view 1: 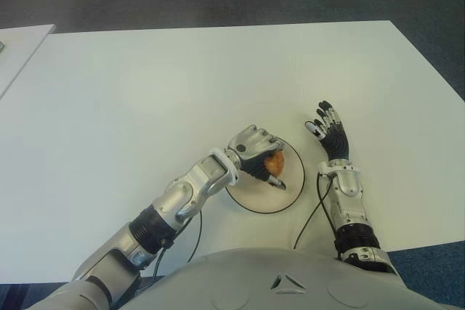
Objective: Put the apples into the plate.
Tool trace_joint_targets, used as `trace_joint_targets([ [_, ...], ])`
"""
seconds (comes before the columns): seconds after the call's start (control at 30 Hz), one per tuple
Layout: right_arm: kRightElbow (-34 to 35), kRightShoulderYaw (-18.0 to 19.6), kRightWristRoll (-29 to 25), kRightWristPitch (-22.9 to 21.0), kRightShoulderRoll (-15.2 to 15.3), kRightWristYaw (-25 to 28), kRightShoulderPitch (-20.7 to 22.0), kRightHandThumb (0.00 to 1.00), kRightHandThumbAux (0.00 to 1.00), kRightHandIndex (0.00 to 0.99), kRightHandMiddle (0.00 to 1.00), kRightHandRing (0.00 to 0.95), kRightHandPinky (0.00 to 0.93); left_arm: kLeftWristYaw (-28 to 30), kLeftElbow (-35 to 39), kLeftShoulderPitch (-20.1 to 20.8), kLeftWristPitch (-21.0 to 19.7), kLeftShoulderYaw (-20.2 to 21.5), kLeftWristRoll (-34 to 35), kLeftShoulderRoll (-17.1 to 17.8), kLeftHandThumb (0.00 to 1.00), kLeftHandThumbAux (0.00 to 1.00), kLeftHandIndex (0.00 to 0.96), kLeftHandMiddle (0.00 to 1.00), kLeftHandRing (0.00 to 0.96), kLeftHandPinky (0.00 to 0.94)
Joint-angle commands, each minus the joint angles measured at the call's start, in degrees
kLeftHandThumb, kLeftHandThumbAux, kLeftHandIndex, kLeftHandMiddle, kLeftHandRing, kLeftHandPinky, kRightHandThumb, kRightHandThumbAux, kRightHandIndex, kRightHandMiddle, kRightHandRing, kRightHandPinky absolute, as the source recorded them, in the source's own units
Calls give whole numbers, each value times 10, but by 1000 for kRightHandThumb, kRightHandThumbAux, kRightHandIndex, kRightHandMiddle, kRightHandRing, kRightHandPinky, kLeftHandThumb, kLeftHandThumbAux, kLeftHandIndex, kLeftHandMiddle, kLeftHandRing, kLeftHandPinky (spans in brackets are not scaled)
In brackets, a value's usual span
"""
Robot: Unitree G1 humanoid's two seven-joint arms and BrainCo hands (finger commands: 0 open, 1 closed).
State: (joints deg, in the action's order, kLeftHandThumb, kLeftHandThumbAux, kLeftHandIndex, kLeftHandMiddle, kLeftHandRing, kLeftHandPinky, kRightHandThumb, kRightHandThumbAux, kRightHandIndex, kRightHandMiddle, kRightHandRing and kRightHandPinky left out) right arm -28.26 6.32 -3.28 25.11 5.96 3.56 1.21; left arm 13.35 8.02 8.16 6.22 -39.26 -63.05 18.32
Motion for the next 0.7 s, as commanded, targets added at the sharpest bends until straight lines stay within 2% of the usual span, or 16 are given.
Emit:
trace_joint_targets([
  [0.03, -26, -5, 1, -38, -13, 0, -36, 97, 605, 0, 0, 0, 0, 4, -8, -3, 1, -8, -12, 4, 736, 684, 436, 833, 858, 881],
  [0.3, -22, -4, 0, -30, -16, -4, -38, 97, 593, 0, 0, 0, 0, 8, -11, -11, 0, -15, -19, 5, 734, 683, 436, 821, 855, 863],
  [0.7, -17, -4, -6, -42, -12, 7, -39, 108, 602, 0, 0, 0, 0, -22, -24, -21, 2, -23, -26, 5, 734, 682, 436, 825, 862, 873],
])
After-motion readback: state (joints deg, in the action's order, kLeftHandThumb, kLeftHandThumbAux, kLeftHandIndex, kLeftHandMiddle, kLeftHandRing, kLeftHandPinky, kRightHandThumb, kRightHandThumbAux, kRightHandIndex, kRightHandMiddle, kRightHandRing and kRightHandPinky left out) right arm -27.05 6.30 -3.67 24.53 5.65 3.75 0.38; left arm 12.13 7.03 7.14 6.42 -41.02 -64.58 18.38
